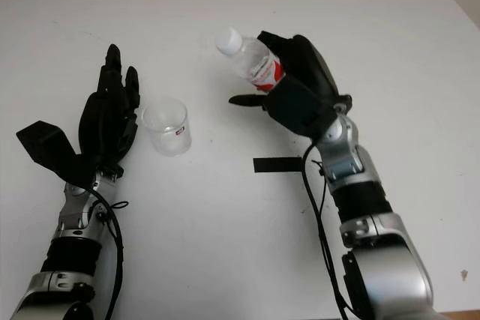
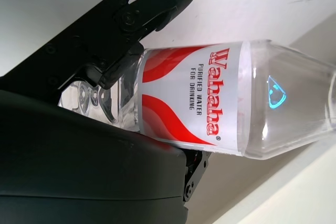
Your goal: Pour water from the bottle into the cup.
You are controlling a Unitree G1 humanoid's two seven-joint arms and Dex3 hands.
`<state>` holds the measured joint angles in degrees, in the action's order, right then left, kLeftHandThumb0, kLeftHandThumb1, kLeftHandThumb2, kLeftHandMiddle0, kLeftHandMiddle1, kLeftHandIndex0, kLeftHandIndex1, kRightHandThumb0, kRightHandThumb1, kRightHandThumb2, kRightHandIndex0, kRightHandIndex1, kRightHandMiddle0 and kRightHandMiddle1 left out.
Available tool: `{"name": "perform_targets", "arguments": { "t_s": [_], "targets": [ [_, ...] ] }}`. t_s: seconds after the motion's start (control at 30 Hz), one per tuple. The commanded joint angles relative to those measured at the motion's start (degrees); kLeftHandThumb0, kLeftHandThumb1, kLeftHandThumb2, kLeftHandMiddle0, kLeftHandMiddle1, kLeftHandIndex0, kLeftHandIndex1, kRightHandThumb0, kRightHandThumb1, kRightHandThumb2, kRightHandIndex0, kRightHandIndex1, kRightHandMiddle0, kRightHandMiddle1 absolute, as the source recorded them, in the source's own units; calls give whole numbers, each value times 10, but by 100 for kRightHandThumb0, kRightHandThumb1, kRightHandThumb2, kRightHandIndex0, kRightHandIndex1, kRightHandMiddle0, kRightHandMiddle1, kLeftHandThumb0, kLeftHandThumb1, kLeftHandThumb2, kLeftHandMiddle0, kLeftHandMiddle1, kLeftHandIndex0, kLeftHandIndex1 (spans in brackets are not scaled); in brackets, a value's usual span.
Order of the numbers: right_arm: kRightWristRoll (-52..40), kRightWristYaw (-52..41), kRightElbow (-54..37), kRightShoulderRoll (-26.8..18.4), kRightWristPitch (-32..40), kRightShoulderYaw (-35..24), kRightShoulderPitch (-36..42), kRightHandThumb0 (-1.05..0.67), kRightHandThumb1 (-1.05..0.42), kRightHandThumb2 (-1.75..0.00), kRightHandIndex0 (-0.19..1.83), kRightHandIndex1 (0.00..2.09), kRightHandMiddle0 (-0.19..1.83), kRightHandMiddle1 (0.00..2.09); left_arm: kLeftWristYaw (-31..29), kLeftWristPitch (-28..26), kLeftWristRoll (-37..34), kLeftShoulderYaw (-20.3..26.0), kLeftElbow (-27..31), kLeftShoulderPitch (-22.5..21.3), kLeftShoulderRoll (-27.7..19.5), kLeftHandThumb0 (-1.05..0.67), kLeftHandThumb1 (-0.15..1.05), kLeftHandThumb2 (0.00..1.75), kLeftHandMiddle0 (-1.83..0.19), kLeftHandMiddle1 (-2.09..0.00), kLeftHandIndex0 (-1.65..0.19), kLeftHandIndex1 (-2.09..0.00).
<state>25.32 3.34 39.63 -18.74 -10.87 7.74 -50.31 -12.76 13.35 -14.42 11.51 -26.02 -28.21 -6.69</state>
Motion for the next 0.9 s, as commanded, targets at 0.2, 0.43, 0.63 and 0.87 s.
{"name": "perform_targets", "arguments": {
  "t_s": [0.2,0.43,0.63,0.87],
  "targets": [
    [19,60,157,16,-22,31,-117,-23,-103,-19,134,209,114,209,5,-4,4,-3,16,10,3,-83,105,70,19,-4,19,-2],
    [38,93,222,24,-32,62,-164,-24,-105,-16,120,209,100,209,4,1,3,-4,13,12,6,-82,105,71,19,-4,19,-1],
    [98,185,258,22,-61,114,-186,-30,-101,-11,126,209,93,209,5,4,3,-3,11,12,7,-82,105,71,19,-4,19,-1],
    [198,304,274,13,-62,196,-201,-35,-102,-11,139,209,104,209,4,6,2,-2,8,11,7,-83,105,70,19,-4,19,-1]
  ]
}}
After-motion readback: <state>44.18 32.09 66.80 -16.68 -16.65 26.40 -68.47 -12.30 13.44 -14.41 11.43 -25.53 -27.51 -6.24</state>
